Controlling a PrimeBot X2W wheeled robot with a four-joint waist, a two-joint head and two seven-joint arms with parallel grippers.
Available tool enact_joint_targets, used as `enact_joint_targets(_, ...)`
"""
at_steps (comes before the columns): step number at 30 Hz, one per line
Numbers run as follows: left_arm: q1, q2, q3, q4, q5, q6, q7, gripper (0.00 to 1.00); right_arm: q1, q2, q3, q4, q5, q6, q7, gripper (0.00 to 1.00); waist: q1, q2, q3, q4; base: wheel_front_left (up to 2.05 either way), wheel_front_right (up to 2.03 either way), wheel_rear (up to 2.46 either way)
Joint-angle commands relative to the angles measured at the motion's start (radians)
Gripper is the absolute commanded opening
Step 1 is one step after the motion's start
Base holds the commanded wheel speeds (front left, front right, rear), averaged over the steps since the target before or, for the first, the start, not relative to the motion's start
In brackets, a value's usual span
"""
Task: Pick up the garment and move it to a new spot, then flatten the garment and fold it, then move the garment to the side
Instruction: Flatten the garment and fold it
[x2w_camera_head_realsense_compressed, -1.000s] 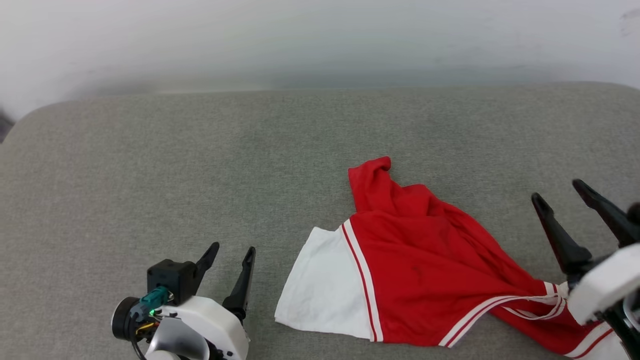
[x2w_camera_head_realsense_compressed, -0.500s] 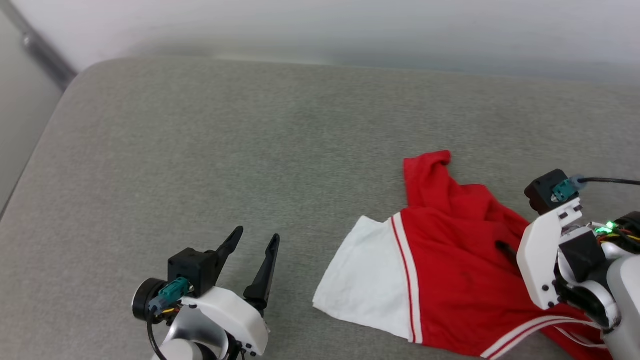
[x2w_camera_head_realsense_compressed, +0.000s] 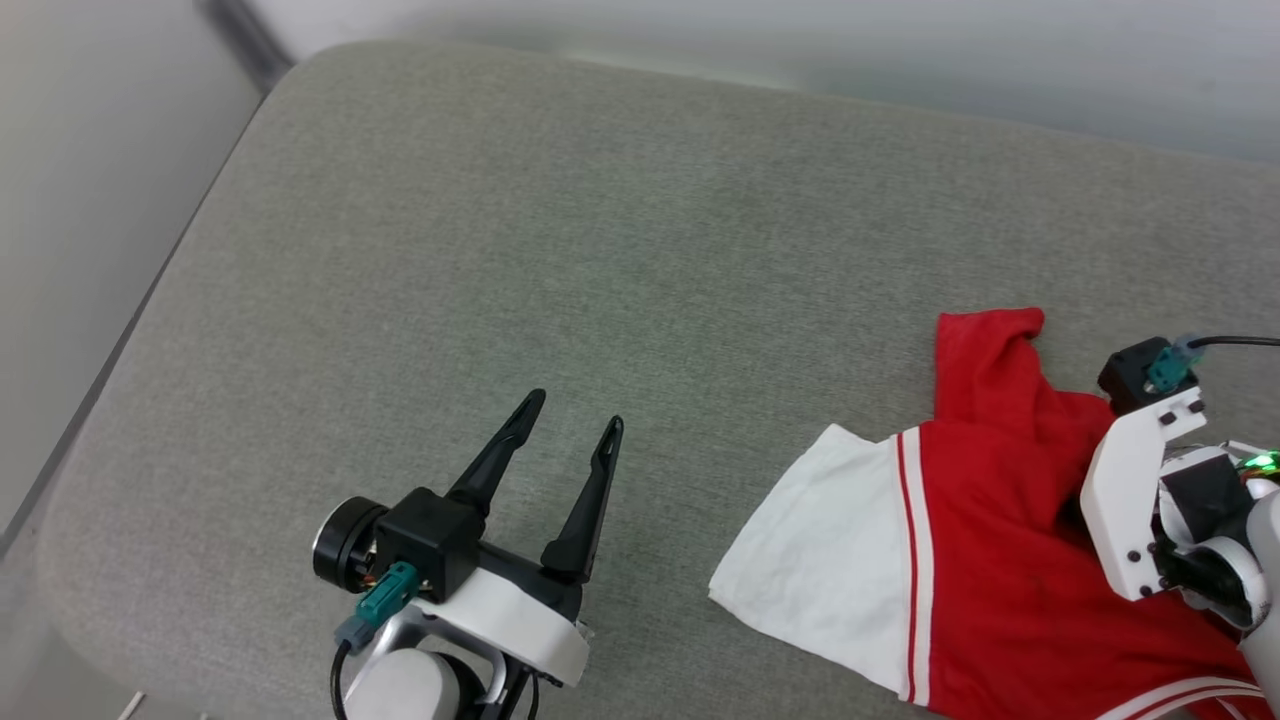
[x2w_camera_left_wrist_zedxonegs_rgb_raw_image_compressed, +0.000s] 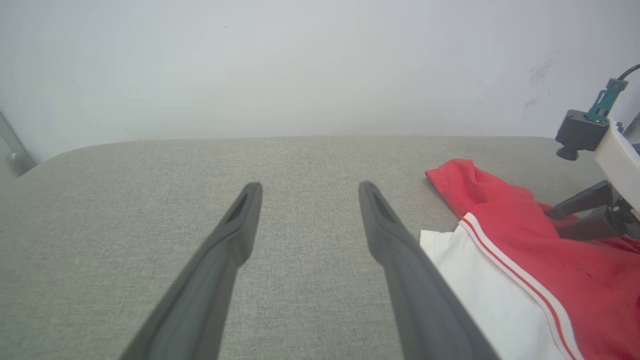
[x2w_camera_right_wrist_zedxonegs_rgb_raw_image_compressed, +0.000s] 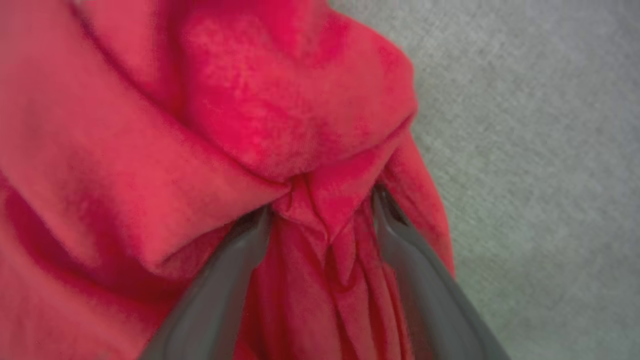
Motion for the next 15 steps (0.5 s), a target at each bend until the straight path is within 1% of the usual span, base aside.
enact_joint_targets(1,-0.015,-0.008,-0.010,0.010,0.009,-0.007,-0.014,1.00,0.005,0.010,0.011,0.053,-0.004,-0.001,-0.023,0.00,0.0001,0.0000,0.015,0.030,0.00,0.00,0.00)
enact_joint_targets(5,-0.021,-0.015,-0.016,0.031,0.014,-0.014,-0.025,1.00,-0.070,0.009,-0.023,0.064,-0.034,-0.001,-0.109,0.00,0.0001,0.0000,0.015,0.046,0.00,0.00,0.00)
enact_joint_targets(6,-0.021,-0.015,-0.016,0.031,0.014,-0.014,-0.025,1.00,-0.070,0.009,-0.023,0.064,-0.034,-0.001,-0.109,0.00,0.0001,0.0000,0.015,0.046,0.00,0.00,0.00)
enact_joint_targets(7,-0.022,-0.016,-0.016,0.041,0.012,-0.013,-0.029,1.00,-0.118,0.014,-0.033,0.070,-0.051,-0.001,-0.156,0.00,0.0001,0.0000,0.011,0.051,0.00,0.00,0.00)
enact_joint_targets(10,-0.025,-0.016,-0.012,0.050,0.010,-0.012,-0.033,1.00,-0.194,0.026,-0.051,0.090,-0.092,-0.001,-0.230,0.00,0.0001,0.0000,0.004,0.054,0.00,0.00,0.00)
enact_joint_targets(11,-0.025,-0.016,-0.012,0.050,0.010,-0.012,-0.033,1.00,-0.194,0.026,-0.051,0.090,-0.092,-0.001,-0.230,0.00,0.0001,0.0000,0.004,0.054,0.00,0.00,0.00)
enact_joint_targets(12,-0.027,-0.015,-0.010,0.054,0.008,-0.011,-0.034,1.00,-0.229,0.041,-0.062,0.118,-0.123,-0.001,-0.286,0.00,0.0001,0.0000,-0.002,0.054,0.00,0.00,0.00)
enact_joint_targets(13,-0.027,-0.015,-0.010,0.054,0.008,-0.011,-0.034,1.00,-0.229,0.041,-0.062,0.118,-0.123,-0.001,-0.286,0.00,0.0001,0.0000,-0.002,0.054,0.00,0.00,0.00)
enact_joint_targets(15,-0.026,-0.013,-0.008,0.056,0.007,-0.009,-0.038,1.00,-0.254,0.059,-0.066,0.153,-0.151,-0.001,-0.330,0.00,0.0001,0.0000,-0.006,0.052,0.00,0.00,0.00)
